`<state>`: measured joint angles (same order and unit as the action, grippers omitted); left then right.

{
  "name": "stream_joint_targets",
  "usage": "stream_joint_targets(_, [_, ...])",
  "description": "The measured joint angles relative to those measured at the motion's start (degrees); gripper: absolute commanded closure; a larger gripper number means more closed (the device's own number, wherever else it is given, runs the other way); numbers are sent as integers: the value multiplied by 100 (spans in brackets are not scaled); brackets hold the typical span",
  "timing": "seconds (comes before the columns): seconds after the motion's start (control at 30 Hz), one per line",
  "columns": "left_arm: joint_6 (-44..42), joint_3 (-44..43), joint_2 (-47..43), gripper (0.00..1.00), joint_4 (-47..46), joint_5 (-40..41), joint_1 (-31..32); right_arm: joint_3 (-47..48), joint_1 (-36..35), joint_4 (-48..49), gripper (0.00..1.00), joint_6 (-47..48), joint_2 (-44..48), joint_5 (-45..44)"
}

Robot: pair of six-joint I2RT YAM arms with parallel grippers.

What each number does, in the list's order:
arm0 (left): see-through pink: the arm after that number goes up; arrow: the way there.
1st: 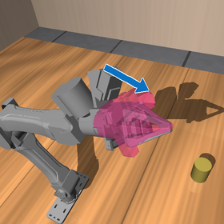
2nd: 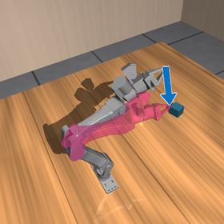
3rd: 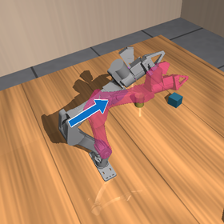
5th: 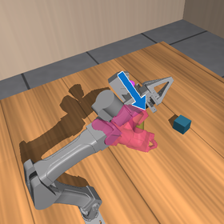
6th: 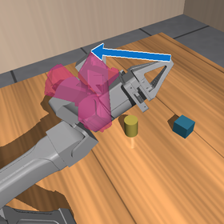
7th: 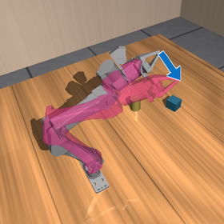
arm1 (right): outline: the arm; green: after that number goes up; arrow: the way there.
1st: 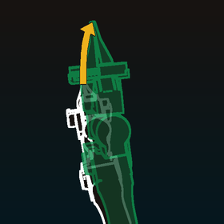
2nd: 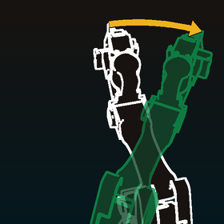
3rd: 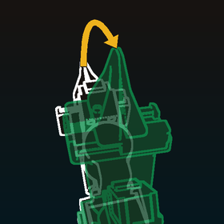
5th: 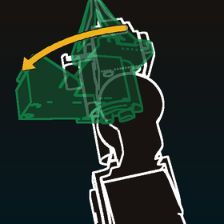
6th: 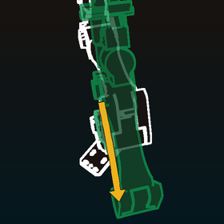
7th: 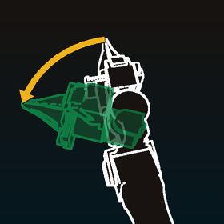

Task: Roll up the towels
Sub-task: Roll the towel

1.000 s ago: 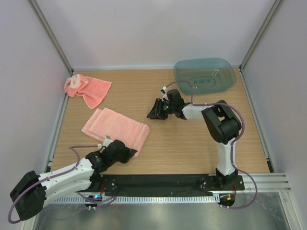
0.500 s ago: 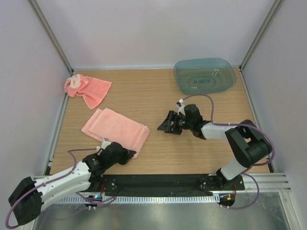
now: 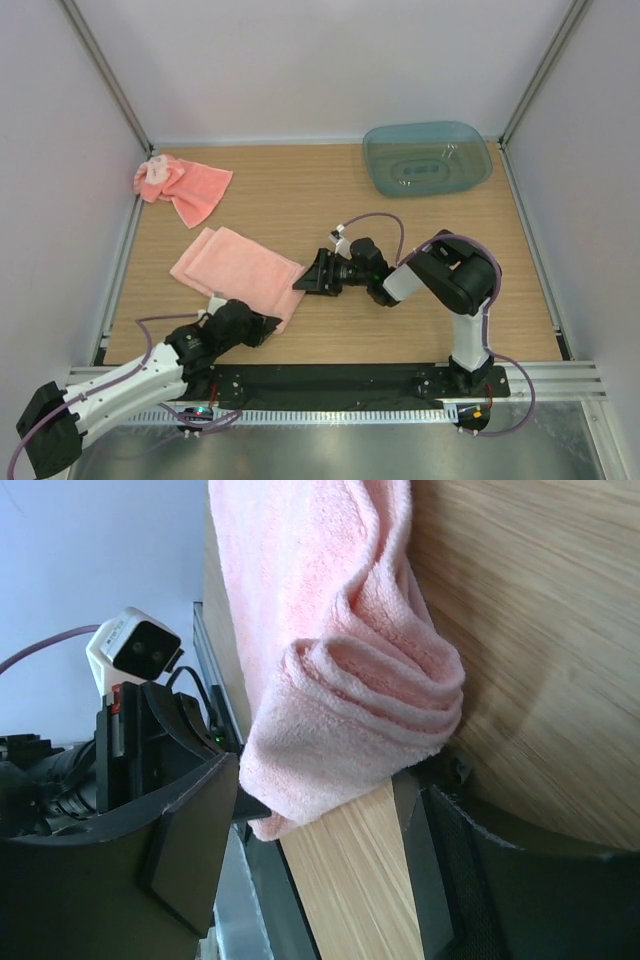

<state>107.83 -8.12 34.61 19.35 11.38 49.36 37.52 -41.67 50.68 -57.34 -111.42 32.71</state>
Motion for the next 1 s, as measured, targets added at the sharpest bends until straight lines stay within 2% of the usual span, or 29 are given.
stream_joint_targets(0.17, [24,0,-177,100,195,-7,0,4,-129,612,30,-260,-273,-98])
stream_joint_targets(0.4, [129,20,-225,99,234,-31,0,11,-286,796,32,-352,-337,-328])
stream_joint_targets(0.47, [157,55,-275,100,216,-52,0,11,-326,811,42,-382,-350,-393])
stream_joint_targets(0.5, [170,68,-306,99,212,-57,-2,11,-361,820,51,-391,-382,-457])
stream_joint_targets(0.53, [173,81,-330,99,212,-68,-2,9,-380,837,55,-415,-417,-470])
stream_joint_targets(0.67, [177,96,-415,99,219,-98,-2,-2,-452,898,68,-492,-575,-575])
stream_joint_targets(0.77, [160,98,-476,90,234,-101,-2,11,-463,820,76,-470,-564,-619])
stream_joint_targets(0.83, [107,98,-511,79,245,-101,-2,57,-468,592,80,-413,-501,-662])
stream_joint_targets(0.87, [72,96,-529,69,262,-98,-2,120,-474,321,81,-330,-417,-699])
stream_joint_targets(1.0, [-289,-13,-501,51,481,-79,-9,643,-516,-1241,88,205,57,-949])
